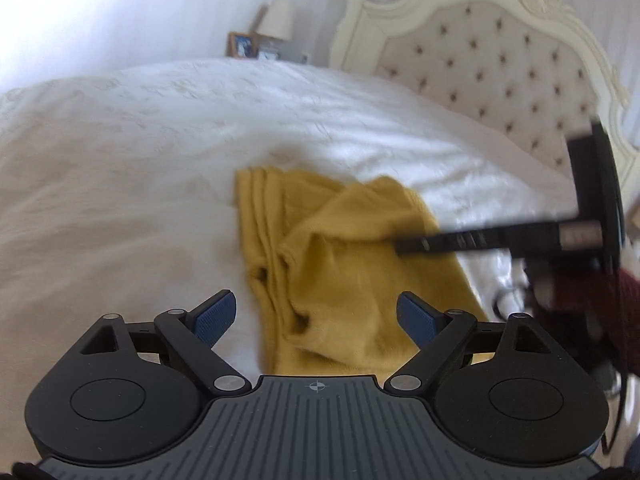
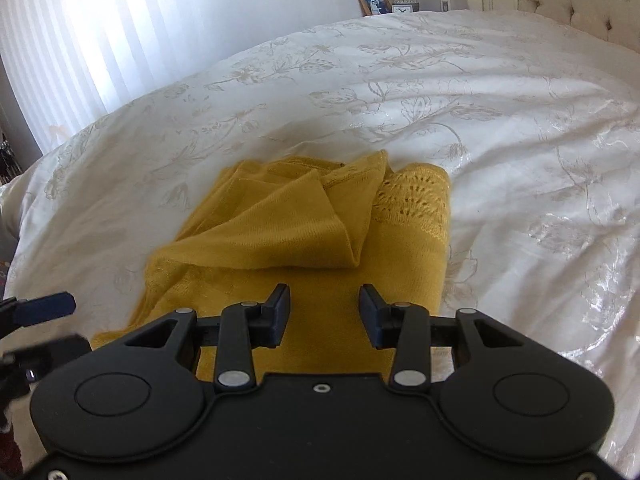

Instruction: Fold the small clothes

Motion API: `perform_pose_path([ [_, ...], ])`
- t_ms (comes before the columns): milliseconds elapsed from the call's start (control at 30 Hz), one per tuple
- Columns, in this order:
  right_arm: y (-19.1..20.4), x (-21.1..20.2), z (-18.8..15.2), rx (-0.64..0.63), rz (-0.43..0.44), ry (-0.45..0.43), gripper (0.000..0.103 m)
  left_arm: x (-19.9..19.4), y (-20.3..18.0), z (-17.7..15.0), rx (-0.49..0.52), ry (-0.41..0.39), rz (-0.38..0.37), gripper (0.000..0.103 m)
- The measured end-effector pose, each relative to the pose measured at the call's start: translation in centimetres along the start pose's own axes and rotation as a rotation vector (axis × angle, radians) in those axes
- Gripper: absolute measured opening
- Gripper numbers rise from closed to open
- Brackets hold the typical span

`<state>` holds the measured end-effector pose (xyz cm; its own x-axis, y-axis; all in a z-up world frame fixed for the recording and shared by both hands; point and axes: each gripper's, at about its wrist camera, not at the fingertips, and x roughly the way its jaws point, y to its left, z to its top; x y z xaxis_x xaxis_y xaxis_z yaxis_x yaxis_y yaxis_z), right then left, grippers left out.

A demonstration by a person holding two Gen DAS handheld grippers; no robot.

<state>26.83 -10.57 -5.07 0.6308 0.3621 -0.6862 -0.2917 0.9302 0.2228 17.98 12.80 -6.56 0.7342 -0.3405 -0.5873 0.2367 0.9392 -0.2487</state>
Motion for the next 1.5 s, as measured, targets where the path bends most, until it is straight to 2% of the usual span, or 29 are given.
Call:
perform_pose_path([
  [100, 0.4, 1.4, 1.7, -0.027, 0.001, -0.014, 0.05, 1.3, -0.1, -0.8, -0.013, 0.079, -0.049, 0.088],
  [167, 0.9, 2.4, 3.3, -0.055, 0.005, -0.024, 0.05, 1.7, 0.0, -1.3, -0.025, 0.105, -0.054, 0.088],
  [300, 2.6, 4.7, 6.5, -0.11, 0.041, -0.054, 0.05, 2.0, 0.3, -1.7, -0.016, 0.121, -0.048, 0.087],
  [433, 3.1, 5.2, 8.4, -0.063, 0.137, -0.101, 0.05, 1.9, 0.6, -1.7, -0.018, 0.121, -0.054, 0.087],
  [533, 2.7, 4.4, 8.2, -0.026, 0.18, -0.118, 0.05, 1.7, 0.6, -1.7, -0.008, 0.113, -0.052, 0.087],
  [700, 1.0, 2.5, 5.9, -0.001, 0.189, -0.088, 0.05, 0.2, 0.3, -1.6, 0.012, 0.031, -0.056, 0.087],
  [800, 0.1, 1.2, 3.4, -0.033, 0.154, -0.059, 0.05, -0.4, 0.3, -1.8, 0.004, -0.032, -0.055, 0.087],
  [933, -1.4, -0.9, -0.4, -0.027, 0.125, -0.034, 0.05, 0.0, 0.6, -1.7, -0.009, -0.027, -0.082, 0.087],
  [1133, -3.1, -5.4, -5.6, 0.006, 0.065, -0.047, 0.05, -0.1, -0.3, -1.1, 0.041, -0.057, -0.116, 0.087],
  [1233, -3.6, -7.0, -7.5, 0.02, 0.049, -0.056, 0.05, 0.4, -0.7, -0.9, 0.067, -0.037, -0.152, 0.088],
  [1367, -4.0, -8.0, -8.5, 0.054, 0.055, -0.072, 0.051, 1.4, -0.8, -0.8, 0.085, 0.044, -0.168, 0.088],
  [1433, -3.6, -8.3, -8.7, 0.023, 0.042, -0.084, 0.052, 1.6, -0.5, -0.9, 0.085, 0.079, -0.151, 0.088],
  [1500, -2.8, -8.5, -9.0, -0.036, 0.033, -0.092, 0.056, 1.5, 0.0, -0.8, 0.064, 0.096, -0.169, 0.088],
])
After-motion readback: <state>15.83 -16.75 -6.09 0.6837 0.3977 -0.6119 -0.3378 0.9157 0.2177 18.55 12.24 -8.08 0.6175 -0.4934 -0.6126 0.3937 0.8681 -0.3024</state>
